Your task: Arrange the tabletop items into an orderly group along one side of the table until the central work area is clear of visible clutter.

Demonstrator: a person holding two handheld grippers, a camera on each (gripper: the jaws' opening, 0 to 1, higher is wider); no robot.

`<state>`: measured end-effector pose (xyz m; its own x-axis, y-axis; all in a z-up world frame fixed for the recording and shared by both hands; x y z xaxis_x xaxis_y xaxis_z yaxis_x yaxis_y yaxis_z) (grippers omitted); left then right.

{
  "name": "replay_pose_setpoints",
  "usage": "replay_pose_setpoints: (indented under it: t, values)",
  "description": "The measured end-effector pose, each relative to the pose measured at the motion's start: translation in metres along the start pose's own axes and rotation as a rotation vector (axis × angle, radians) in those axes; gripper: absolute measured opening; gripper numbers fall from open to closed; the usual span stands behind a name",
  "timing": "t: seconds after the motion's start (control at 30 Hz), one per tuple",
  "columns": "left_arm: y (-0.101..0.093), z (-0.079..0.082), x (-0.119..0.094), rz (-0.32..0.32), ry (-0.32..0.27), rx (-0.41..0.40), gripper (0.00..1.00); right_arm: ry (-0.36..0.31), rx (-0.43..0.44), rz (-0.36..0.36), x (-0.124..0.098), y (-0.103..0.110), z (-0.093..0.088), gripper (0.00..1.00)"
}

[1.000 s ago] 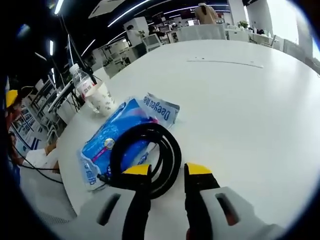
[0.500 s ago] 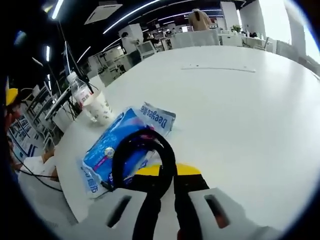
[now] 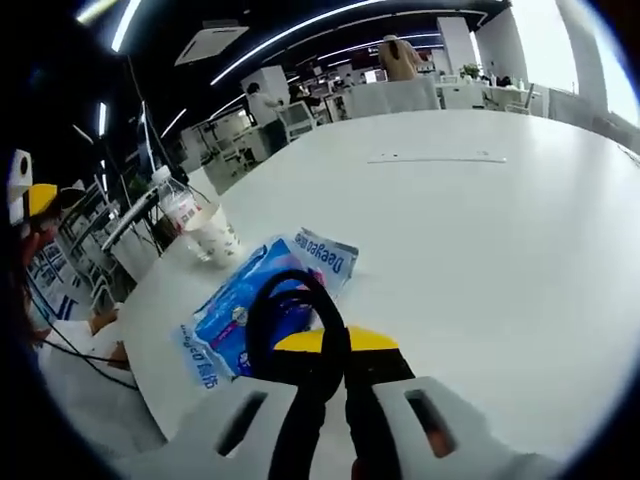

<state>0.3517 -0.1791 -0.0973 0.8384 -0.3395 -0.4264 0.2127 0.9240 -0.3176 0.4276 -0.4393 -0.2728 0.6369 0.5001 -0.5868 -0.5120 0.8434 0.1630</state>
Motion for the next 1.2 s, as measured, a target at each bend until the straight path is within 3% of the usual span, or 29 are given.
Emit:
replay_pose_setpoints:
  t: [0.2,0.73,1.2]
  values:
    - [0.003,0.001,-0.005,0.009,-0.012,-0.013,0.48,-0.056,0.03,0.013,-0.009,0.01,0.013,0.0]
    - [-0.001,-0.005,-0.006,0.002,-0.003,-0.005,0.48,-0.111,0.06,0.057,-0.027,0.022,0.028,0.0]
    - [0.004,-0.004,-0.004,0.001,-0.004,-0.013,0.48,-0.154,0.062,0.039,-0.048,0.016,0.038,0.0]
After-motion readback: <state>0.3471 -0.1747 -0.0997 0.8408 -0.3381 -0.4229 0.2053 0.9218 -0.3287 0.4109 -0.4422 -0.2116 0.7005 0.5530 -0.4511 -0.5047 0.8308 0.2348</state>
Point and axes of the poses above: the point that each gripper's makers call its tool centre point, and the gripper's own axes: x roughly forward along the fingers, y roughly to its left, z roughly out of its top, the point moved 4 cm from there along -x, roughly backward along the fingers, and after that the axes turned 10 degrees about -x, right-handed, at the moved point
